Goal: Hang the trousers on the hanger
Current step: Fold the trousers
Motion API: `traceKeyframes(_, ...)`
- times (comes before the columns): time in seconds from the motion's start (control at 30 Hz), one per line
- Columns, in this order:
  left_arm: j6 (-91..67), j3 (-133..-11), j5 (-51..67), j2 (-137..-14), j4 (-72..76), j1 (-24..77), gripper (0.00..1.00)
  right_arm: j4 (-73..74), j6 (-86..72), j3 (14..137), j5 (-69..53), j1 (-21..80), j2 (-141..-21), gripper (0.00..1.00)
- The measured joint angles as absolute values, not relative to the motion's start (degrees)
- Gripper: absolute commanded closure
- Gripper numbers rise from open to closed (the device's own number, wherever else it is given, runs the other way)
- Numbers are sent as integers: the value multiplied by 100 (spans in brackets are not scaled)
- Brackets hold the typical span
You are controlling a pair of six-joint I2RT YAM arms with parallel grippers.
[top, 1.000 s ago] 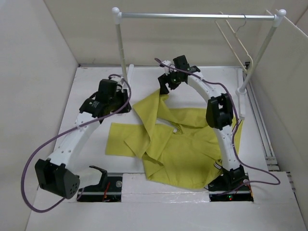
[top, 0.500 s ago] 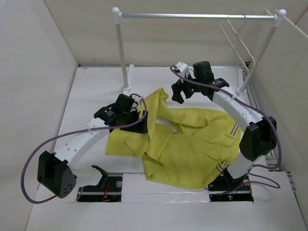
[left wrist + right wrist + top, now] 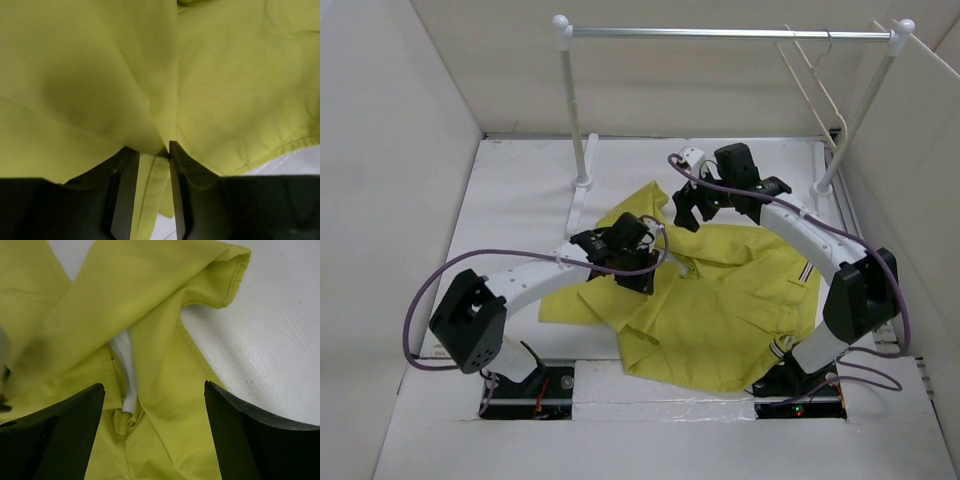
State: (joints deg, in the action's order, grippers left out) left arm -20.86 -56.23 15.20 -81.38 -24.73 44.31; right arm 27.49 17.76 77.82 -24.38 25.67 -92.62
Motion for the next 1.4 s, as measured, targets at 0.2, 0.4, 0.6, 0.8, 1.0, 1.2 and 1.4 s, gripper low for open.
traceKeyframes(0.2, -2318, -5861, 1243, -8128, -2449, 4108, 100, 2655, 1715, 7701, -2416, 2602, -8919, 15)
traceKeyframes(0.4, -3710, -5819, 1951, -6392, -1417, -226, 100, 2698, 1920, 7601, -2309, 2598, -8750, 14)
traceKeyframes(0.6, -5395, -5315, 2687, -6619, -429, -2412, 49, 2991, 2067, 7400, -2150, 2670, -8989, 12)
traceKeyframes(0.8, -5741, -5502, 2512, -7815, -1015, -3135, 22, 3098, 2123, 7168, -2029, 2969, -8862, 15)
traceKeyframes(1.0, -4851, -6488, 1599, -7789, -1494, -2637, 58, 3087, 2165, 6766, -1881, 3229, -8440, 100)
traceKeyframes(1.2, -2969, -7422, -19, -8359, -2281, -165, 58, 3026, 2152, 6659, -1776, 3264, -8239, 99)
traceKeyframes(1.4, -2069, -7074, -305, -9524, -3037, 917, 63, 2884, 2174, 6659, -1804, 3212, -8272, 75)
